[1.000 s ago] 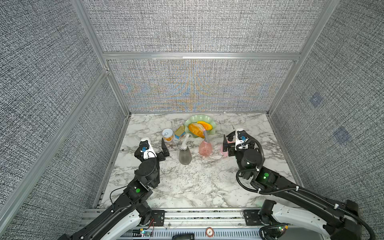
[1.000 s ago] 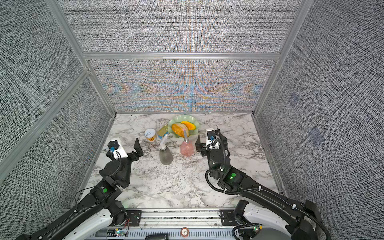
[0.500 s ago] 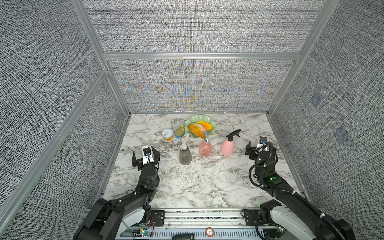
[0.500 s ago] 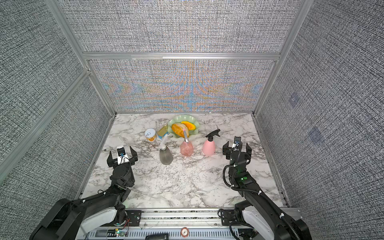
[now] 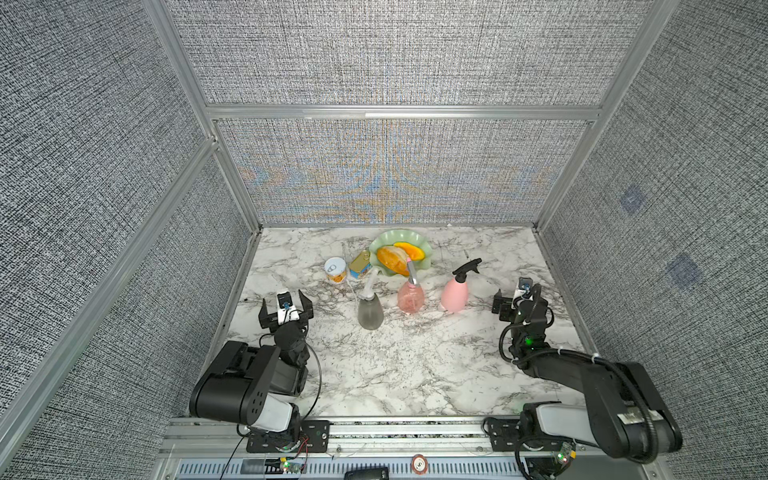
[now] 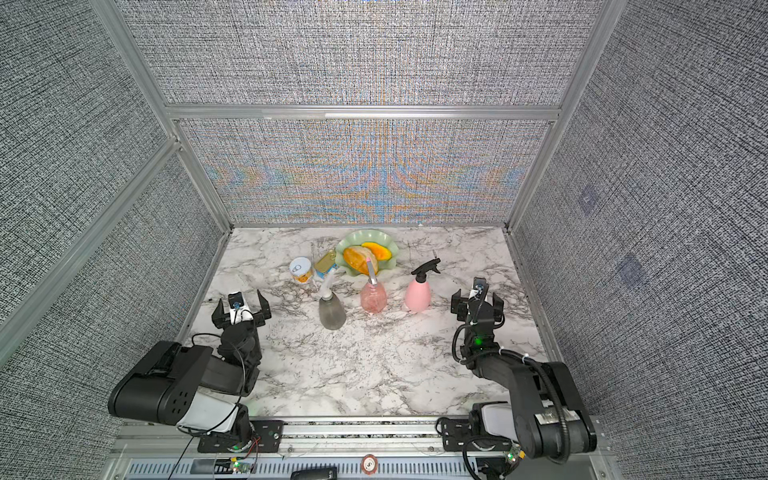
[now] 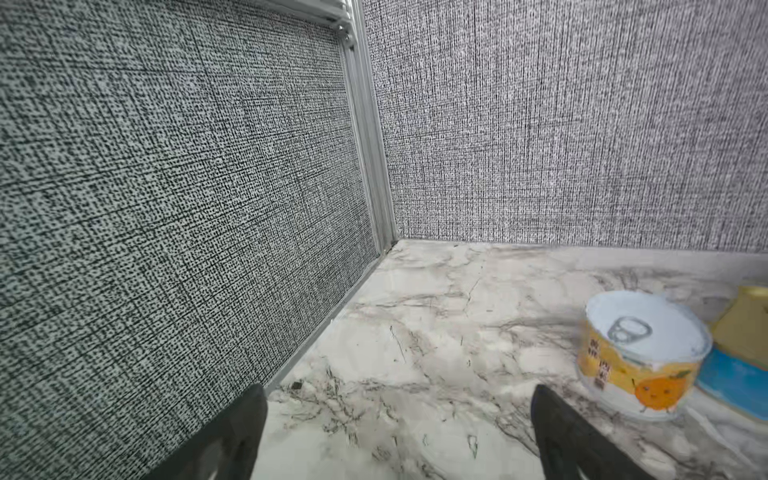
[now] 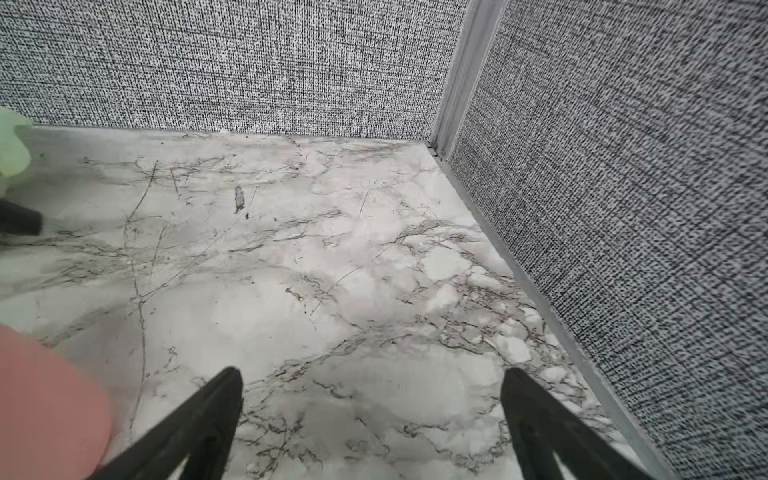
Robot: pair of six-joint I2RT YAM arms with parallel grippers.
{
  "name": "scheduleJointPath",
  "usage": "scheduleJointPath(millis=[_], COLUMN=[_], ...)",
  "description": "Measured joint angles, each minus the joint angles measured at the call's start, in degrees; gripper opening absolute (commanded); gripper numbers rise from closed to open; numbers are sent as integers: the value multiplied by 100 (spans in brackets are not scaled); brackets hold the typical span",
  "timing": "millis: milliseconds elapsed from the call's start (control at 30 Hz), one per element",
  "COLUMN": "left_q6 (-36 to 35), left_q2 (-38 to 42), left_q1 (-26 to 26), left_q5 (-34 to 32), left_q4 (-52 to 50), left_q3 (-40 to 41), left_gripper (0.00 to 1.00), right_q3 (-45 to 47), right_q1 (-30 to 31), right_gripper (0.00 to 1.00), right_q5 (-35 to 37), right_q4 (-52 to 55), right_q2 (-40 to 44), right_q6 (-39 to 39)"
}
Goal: Attach spray nozzles to spray bottles
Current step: Reset both arms
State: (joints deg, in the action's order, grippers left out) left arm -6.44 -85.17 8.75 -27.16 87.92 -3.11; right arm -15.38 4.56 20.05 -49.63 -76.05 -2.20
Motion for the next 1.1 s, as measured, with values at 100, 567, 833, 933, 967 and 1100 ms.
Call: scheduleJointPath(millis=[100, 567, 833, 933, 967, 1100], left_q6=[136, 514, 518, 518, 516, 516], left_q2=[-389, -315, -317, -317, -317, -317], left_q1=[-236, -538, -535, -538, -538, -535], left_q5=[511, 1381, 1414, 1419, 1419, 1419], left_q4=[20, -964, -951, -951, -951, -951], left_q3=[-111, -553, -542, -542, -542, -542], left_gripper=[99, 99, 99, 99, 99, 99], right_q3=[13, -271, -245, -243, -245, -247], right_q1=[-48, -492, -498, -496, -494, -487], right_gripper=[99, 99, 99, 99, 99, 99], right_q5=[-118, -544, -678, -680, -680, -680], right_q4=[-398, -970, -957, -957, -957, -957], right_q2=[-348, -1266, -1263, -1263, -1263, -1263], right_q6=[22, 385, 448, 450, 450, 448])
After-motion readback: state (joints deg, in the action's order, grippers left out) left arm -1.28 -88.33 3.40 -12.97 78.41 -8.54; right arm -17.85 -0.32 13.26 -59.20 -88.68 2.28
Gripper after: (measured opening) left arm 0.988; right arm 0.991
